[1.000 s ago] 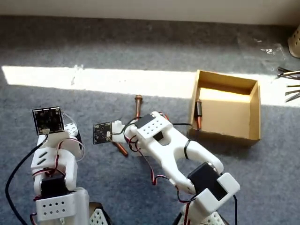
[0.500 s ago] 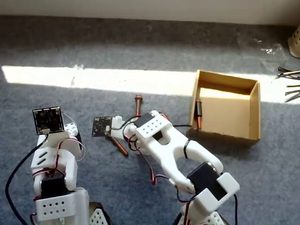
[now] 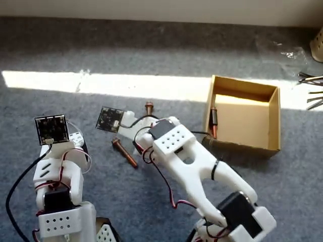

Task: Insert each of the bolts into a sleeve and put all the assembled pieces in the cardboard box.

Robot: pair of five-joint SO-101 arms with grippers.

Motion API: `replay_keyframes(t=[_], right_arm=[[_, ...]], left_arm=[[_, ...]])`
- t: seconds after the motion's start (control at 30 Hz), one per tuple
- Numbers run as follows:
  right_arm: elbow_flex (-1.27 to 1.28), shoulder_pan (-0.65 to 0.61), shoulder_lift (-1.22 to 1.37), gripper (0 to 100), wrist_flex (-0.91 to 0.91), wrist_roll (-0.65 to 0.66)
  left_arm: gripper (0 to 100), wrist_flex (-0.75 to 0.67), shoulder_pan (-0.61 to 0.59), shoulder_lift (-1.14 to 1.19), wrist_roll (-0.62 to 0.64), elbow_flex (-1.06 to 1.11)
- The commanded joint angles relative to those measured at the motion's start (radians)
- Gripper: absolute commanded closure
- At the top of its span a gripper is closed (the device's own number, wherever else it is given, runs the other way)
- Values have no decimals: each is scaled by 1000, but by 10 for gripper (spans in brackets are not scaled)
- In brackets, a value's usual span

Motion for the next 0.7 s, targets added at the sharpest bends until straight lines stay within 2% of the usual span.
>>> replay_keyframes(t=[0.0,0.2,0.3,0.47,0.67], right_arm=[[-7,54,-182,995,5,-43],[70,105,-383,995,65,-149],[130,105,-472,995,96,-201],[242,105,-633,995,99,-287],[392,128,-845,995,97,-377]], left_arm=[[994,-23,-5,-13,-8,-8],[995,-23,1,-13,-6,-16],[995,-17,47,-2,-5,-51],[995,81,117,-2,-3,-116],[993,100,142,-1,-3,-156]])
